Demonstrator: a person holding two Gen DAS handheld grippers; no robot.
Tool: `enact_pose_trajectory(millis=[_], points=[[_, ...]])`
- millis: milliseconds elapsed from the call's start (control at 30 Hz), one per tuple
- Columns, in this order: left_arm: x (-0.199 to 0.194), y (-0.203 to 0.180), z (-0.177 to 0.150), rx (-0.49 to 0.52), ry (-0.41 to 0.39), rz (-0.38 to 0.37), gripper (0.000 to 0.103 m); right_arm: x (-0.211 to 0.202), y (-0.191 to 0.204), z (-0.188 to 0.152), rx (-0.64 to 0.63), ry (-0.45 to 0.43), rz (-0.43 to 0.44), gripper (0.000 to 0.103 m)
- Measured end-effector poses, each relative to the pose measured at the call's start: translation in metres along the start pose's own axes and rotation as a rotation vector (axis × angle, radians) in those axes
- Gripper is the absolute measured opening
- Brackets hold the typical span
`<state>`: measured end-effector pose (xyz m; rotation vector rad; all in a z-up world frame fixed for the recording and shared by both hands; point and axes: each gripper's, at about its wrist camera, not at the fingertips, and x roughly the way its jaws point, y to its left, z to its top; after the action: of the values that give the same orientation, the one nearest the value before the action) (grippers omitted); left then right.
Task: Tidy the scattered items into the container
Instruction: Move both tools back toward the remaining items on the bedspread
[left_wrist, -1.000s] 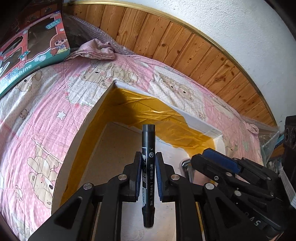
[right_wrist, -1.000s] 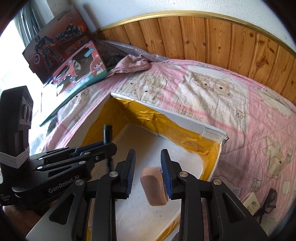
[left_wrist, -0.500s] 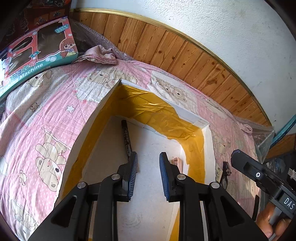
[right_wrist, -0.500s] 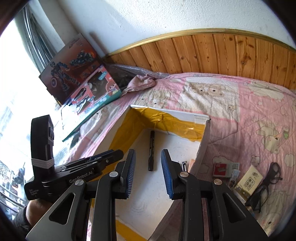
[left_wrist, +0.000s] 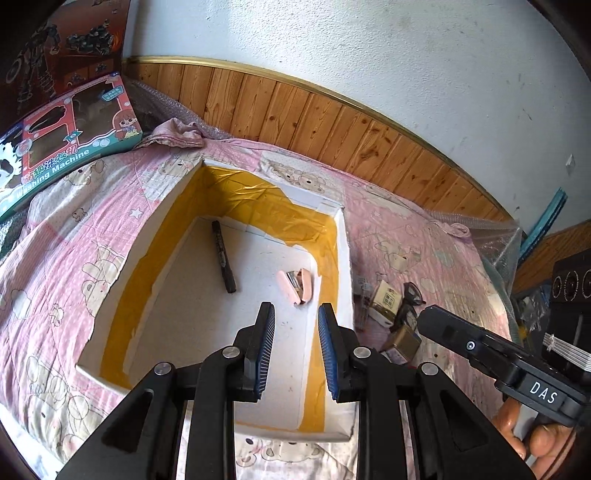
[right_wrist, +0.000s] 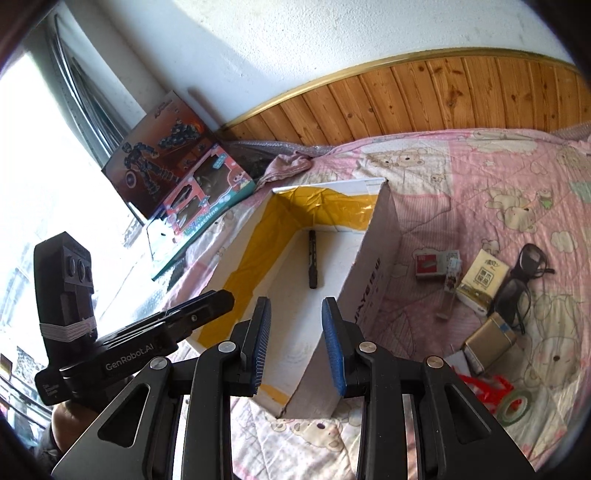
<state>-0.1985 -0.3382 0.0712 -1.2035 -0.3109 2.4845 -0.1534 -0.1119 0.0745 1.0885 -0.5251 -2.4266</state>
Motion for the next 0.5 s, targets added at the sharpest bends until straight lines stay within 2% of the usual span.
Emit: enact_pose_trajectory(millis=[233,500], points=[[-0.013,-0.045,-0.035,0.066,0.014,-0.051,0.026,-0.046,-0.027,-0.045,0.075,-0.040,-0.010,0.032],[-0.010,-0.091,-0.076,0.128,0.069,-0.095,0.026,-0.083,-0.067,-0.093,0.154,-0.049,-0.046,0.032]])
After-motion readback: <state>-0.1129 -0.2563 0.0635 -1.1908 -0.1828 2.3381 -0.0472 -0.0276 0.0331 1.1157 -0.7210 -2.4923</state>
